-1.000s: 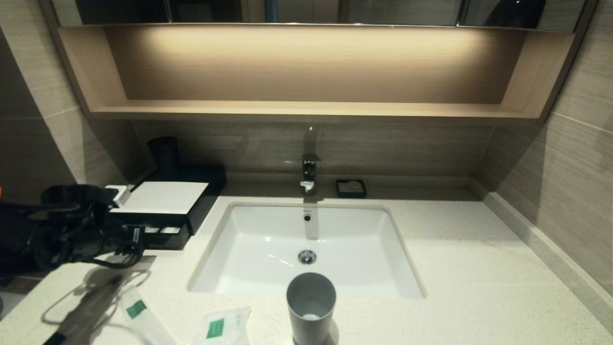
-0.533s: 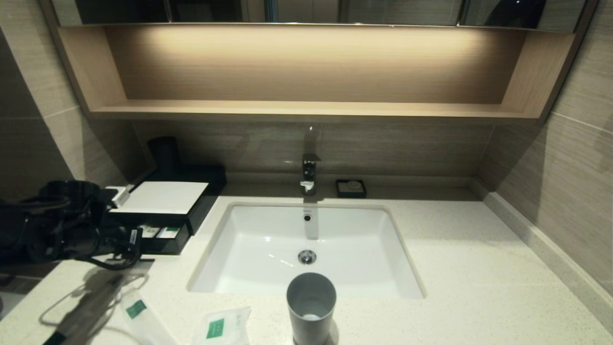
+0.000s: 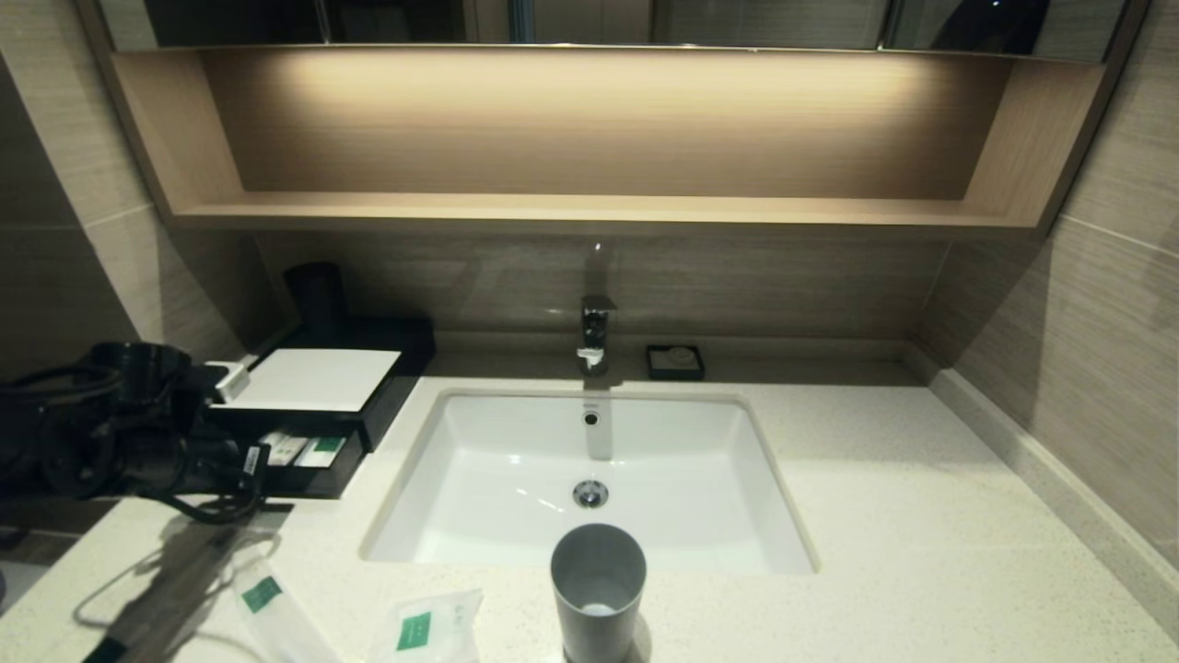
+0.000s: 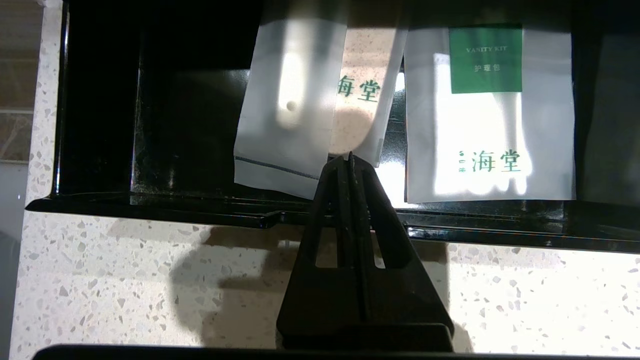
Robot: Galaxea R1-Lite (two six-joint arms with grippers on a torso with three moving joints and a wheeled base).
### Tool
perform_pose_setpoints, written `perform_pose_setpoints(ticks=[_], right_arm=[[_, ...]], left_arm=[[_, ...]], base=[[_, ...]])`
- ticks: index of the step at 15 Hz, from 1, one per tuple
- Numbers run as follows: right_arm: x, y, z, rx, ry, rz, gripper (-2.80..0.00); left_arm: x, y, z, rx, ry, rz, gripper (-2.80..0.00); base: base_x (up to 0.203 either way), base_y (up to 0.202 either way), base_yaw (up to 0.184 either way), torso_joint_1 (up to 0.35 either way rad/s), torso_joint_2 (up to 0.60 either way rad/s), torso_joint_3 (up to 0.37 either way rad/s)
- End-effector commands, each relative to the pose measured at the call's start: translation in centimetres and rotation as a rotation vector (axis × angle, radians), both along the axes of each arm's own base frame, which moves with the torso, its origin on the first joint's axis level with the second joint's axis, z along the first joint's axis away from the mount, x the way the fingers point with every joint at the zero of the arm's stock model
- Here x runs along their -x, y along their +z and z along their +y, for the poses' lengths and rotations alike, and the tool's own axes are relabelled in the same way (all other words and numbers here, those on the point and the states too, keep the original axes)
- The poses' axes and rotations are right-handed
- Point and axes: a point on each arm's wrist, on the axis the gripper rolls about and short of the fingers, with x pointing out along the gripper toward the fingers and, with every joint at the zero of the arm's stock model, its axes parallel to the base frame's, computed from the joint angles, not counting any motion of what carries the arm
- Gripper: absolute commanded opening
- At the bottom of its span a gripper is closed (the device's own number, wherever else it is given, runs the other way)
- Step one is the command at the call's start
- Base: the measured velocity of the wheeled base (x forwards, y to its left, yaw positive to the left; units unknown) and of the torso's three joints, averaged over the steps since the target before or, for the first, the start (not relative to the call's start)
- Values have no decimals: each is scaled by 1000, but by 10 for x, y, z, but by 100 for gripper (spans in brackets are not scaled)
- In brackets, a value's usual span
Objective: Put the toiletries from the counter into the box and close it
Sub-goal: Open the drawer
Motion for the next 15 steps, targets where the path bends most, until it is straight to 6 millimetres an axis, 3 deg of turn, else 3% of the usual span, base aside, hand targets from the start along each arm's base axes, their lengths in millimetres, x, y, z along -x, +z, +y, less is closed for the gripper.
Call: perform_pose_setpoints(ticks=[1, 15], right_arm=[[0, 0, 0, 0, 1, 1, -280], [0, 0, 0, 0, 1, 0, -280]], left_arm=[[0, 4, 0, -4, 2, 7, -280], [5, 18, 0, 5, 28, 140, -280]], base=[[0, 0, 0, 0, 0, 0], [0, 0, 0, 0, 0, 0]])
